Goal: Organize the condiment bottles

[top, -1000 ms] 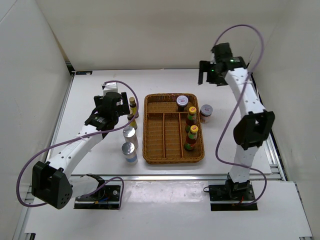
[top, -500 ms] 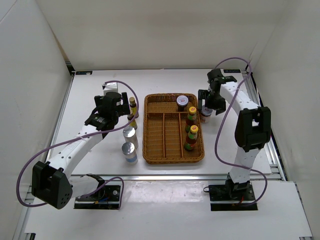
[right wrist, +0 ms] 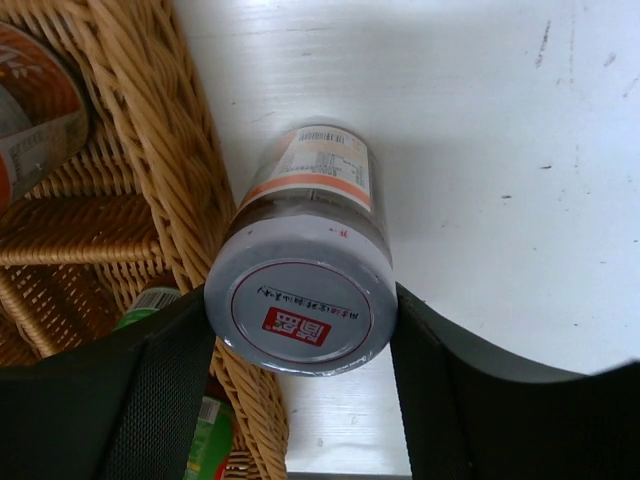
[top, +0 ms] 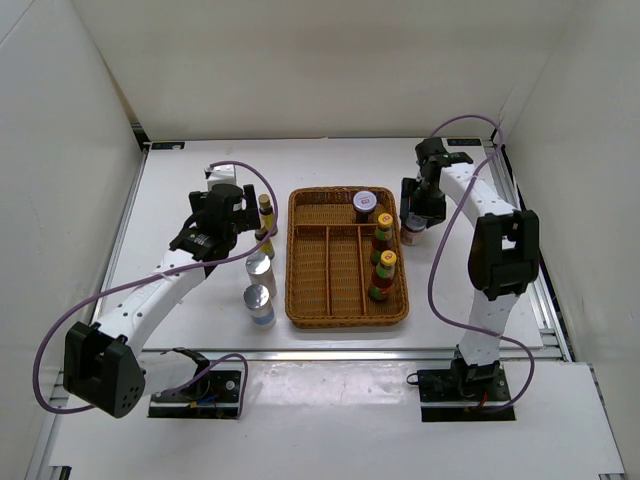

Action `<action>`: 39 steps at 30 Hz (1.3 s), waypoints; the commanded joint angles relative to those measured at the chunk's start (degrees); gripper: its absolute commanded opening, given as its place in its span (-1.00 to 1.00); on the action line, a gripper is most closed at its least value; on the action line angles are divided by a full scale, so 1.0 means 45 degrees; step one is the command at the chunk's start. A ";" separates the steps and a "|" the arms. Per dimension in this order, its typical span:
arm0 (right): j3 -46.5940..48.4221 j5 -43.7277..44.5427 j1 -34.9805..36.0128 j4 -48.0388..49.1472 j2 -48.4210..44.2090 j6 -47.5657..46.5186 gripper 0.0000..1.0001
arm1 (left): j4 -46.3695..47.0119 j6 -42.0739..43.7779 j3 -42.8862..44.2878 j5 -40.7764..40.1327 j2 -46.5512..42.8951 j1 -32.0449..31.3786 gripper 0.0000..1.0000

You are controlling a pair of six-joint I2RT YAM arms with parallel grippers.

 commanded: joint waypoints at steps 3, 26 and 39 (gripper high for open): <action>0.0585 0.0421 -0.0238 0.0056 -0.0030 0.0186 -0.36 | -0.0059 -0.0046 0.0433 0.0114 0.0093 -0.0002 1.00; 0.6435 -0.0042 0.2787 -0.0179 -0.2867 -0.0790 -1.00 | -0.0059 -0.0046 0.0433 0.0349 -0.0023 -0.0002 1.00; 1.1344 -0.1002 0.5348 -0.1859 0.3107 -0.0146 -1.00 | -0.0059 -0.0163 0.0433 0.0232 -0.0297 -0.0002 1.00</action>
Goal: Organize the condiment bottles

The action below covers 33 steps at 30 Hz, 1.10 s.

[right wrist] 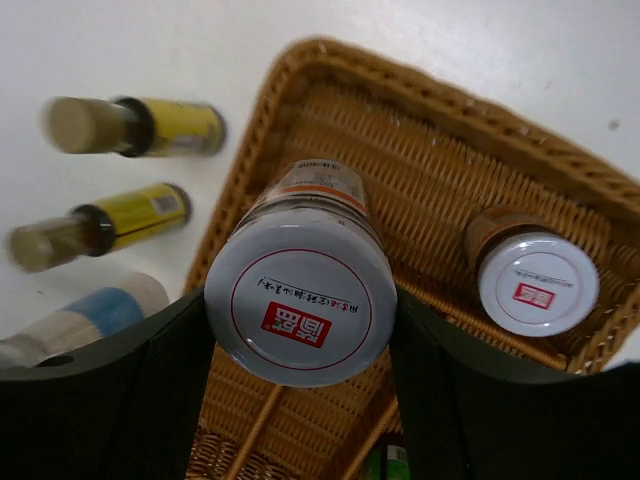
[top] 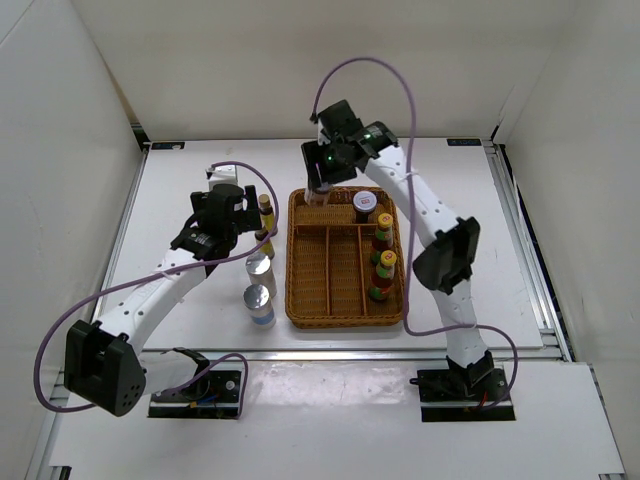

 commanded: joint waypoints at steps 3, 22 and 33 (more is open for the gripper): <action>0.1630 -0.0572 -0.0359 0.0050 0.0947 0.0310 -1.00 | -0.0025 -0.0134 0.0433 0.0028 -0.0536 -0.0119 1.00; 0.1611 -0.0670 -0.1082 0.0089 0.1848 0.0992 -0.88 | -0.0260 -0.0016 0.0433 -0.0324 -0.0203 -0.0119 1.00; 0.1611 -0.0104 -0.1082 -0.0144 0.2081 0.1424 -0.69 | -0.0377 -0.0134 0.0569 -0.0207 -0.0477 -0.0119 1.00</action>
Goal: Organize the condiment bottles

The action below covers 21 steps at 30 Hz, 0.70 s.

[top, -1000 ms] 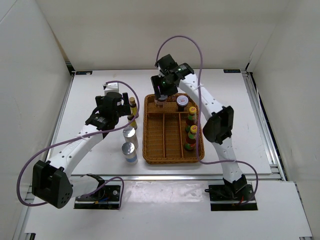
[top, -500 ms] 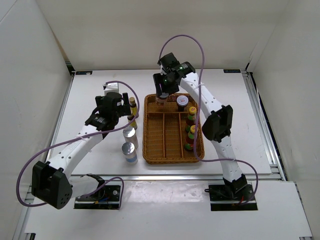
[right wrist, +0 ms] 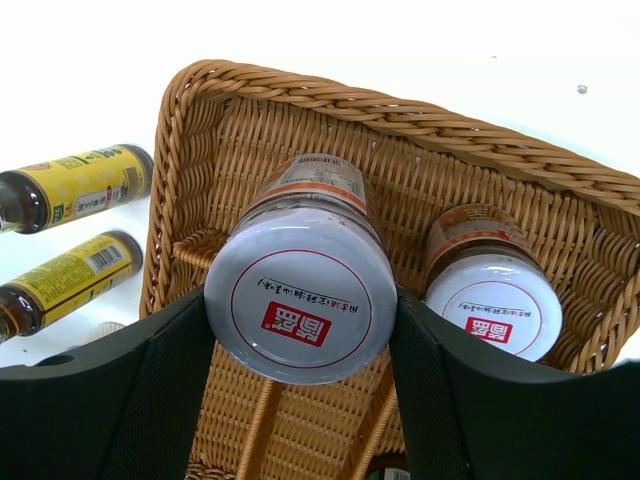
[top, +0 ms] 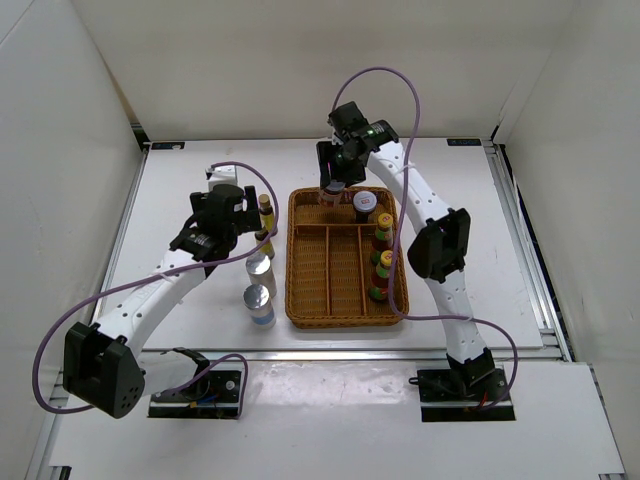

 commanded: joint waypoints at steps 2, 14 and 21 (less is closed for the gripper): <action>0.0748 0.0018 0.0055 0.0335 -0.0132 0.0384 -0.63 | -0.0192 -0.0231 0.0545 -0.0206 -0.0336 -0.0037 1.00; 0.1080 0.0623 0.0055 -0.0386 0.0122 0.0795 -0.51 | -0.0192 -0.0231 0.0428 -0.0481 -0.0082 -0.0037 1.00; 0.1333 0.0739 0.0055 -0.0640 0.0239 0.0911 -0.46 | -0.0192 -0.0231 0.0428 -0.0481 0.0035 -0.0037 1.00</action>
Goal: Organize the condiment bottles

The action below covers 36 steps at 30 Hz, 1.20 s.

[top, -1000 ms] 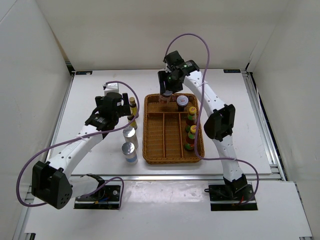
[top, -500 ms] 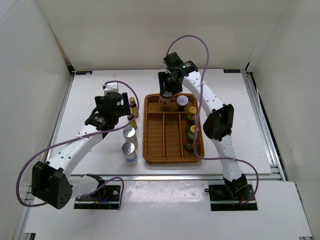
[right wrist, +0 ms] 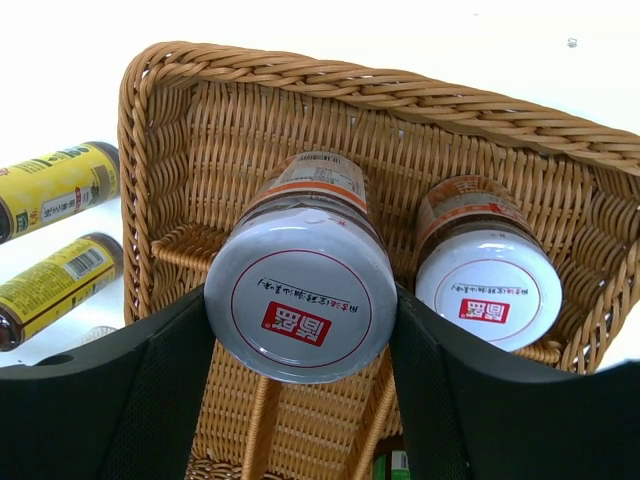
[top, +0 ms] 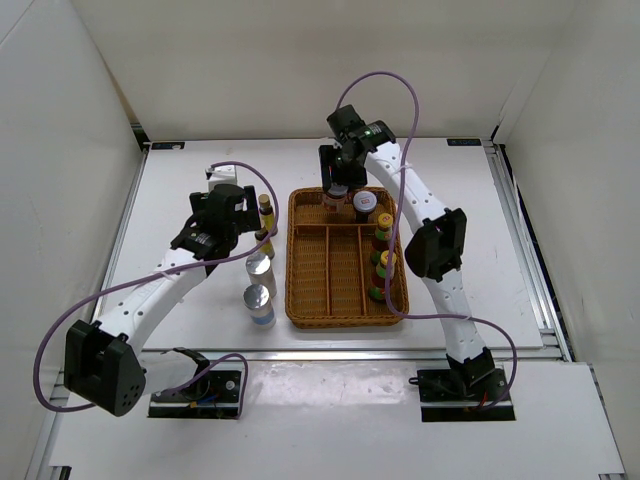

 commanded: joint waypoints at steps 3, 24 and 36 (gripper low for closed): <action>0.1266 0.0192 0.0021 -0.0010 0.0079 0.0281 -0.35 | -0.0037 -0.0129 0.0331 -0.0253 -0.0086 -0.0037 1.00; 0.1248 -0.0490 -0.0370 -0.0246 0.0197 0.0710 0.31 | -0.0193 -0.0129 0.0448 -0.0135 -0.0086 -0.0037 1.00; 0.1365 -0.0842 -0.0370 -0.0246 0.0314 0.0574 0.67 | -0.0193 -0.0129 0.0448 -0.0253 -0.0086 -0.0037 1.00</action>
